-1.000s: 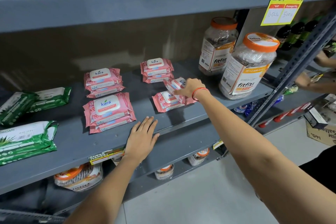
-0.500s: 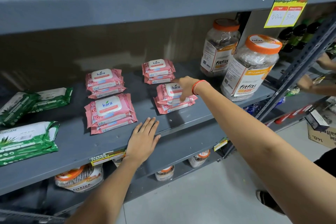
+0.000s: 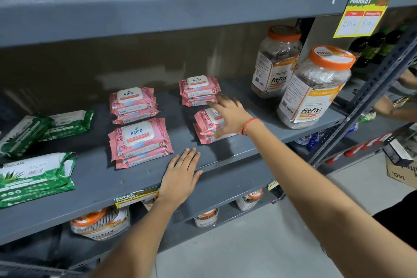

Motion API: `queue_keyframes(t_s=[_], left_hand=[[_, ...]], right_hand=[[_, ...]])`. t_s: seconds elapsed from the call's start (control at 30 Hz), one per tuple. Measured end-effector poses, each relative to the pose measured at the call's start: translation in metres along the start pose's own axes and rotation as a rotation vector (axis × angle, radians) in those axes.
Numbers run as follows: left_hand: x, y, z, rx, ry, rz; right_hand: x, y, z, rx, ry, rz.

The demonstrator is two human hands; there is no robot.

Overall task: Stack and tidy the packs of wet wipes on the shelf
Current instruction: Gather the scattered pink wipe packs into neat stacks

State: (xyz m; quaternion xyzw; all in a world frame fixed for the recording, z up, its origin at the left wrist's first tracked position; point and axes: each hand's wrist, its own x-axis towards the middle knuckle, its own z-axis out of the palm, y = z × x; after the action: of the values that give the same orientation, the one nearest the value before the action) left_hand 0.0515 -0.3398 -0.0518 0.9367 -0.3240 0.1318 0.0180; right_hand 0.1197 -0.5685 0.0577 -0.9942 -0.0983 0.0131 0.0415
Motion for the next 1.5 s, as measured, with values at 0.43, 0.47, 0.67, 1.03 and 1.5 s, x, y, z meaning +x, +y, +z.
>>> queue_keyframes(t_s=[0.43,0.47,0.67,1.03,1.5], left_hand=[[0.000,0.000,0.003,0.023,0.051,0.013],[0.000,0.000,0.003,0.022,0.053,0.013],[-0.001,0.000,0.005,0.004,0.053,0.010],[-0.001,0.001,0.002,-0.008,0.012,-0.012],[0.060,0.028,-0.034,-0.591,0.058,-0.335]], right_hand=[[-0.006,-0.001,0.033,-0.099,0.161,-0.014],[-0.006,-0.001,0.033,-0.097,0.162,-0.015],[-0.006,-0.001,0.036,-0.110,0.166,-0.020],[-0.036,0.005,0.038,0.051,0.227,0.110],[-0.042,0.018,0.041,0.353,0.238,0.239]])
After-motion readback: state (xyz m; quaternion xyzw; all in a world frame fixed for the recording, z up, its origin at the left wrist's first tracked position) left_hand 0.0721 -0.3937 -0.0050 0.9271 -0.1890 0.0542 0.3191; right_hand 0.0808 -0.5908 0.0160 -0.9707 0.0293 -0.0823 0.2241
